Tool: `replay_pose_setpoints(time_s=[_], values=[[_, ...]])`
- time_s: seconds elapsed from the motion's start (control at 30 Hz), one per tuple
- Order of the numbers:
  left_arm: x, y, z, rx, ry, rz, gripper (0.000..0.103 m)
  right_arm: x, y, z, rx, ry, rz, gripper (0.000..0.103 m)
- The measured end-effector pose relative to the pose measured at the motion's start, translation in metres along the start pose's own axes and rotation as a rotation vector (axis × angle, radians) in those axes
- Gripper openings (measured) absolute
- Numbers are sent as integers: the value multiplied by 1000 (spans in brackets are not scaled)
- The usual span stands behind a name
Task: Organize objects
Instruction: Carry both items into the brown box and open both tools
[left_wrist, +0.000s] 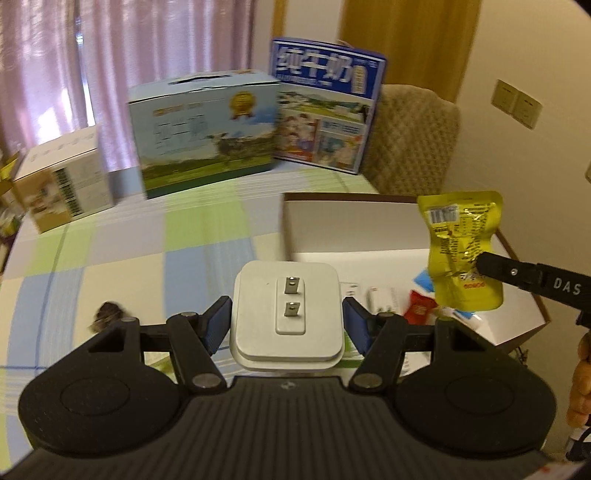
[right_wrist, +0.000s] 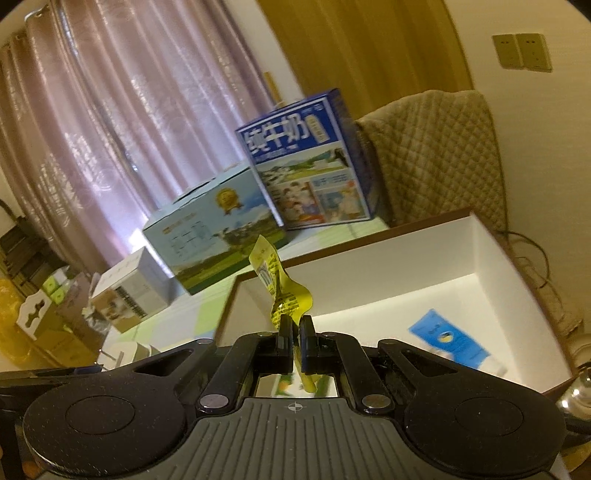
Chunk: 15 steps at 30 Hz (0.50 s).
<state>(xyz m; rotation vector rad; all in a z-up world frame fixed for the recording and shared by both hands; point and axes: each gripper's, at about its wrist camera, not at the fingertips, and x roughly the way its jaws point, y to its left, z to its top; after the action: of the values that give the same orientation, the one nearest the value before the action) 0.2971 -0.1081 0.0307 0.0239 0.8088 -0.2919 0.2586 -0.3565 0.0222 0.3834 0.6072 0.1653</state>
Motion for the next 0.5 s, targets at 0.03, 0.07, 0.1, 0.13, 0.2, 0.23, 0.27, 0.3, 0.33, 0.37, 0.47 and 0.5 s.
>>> replay_pose_setpoints(time_s=[0.03, 0.07, 0.1, 0.13, 0.2, 0.23, 0.27, 0.3, 0.33, 0.37, 0.47, 0.5], values=[[3, -6, 2, 7, 2, -9, 61, -1, -5, 1, 2, -2, -8, 0], [7, -13, 5, 14, 5, -21, 61, -1, -9, 2, 5, -4, -14, 0], [11, -19, 7, 20, 8, -30, 61, -1, -14, 3, 7, -6, -20, 0], [15, -25, 9, 25, 10, -38, 61, -1, -19, 5, 9, -8, -27, 0], [24, -38, 12, 41, 19, -49, 61, 1, -29, 6, 20, -10, -40, 0], [28, -44, 13, 49, 22, -53, 61, 3, -33, 6, 27, -12, -46, 0], [33, -50, 15, 56, 25, -57, 61, 4, -36, 7, 33, -13, -52, 0], [38, -55, 16, 62, 30, -60, 61, 6, -40, 8, 40, -14, -55, 0], [42, -60, 18, 67, 34, -64, 61, 8, -44, 9, 47, -14, -58, 0], [48, -65, 20, 74, 39, -68, 61, 10, -47, 9, 52, -14, -60, 0], [59, -77, 25, 93, 48, -71, 61, 17, -55, 8, 66, -8, -66, 0], [63, -80, 26, 99, 50, -73, 61, 19, -58, 8, 69, -5, -68, 0]])
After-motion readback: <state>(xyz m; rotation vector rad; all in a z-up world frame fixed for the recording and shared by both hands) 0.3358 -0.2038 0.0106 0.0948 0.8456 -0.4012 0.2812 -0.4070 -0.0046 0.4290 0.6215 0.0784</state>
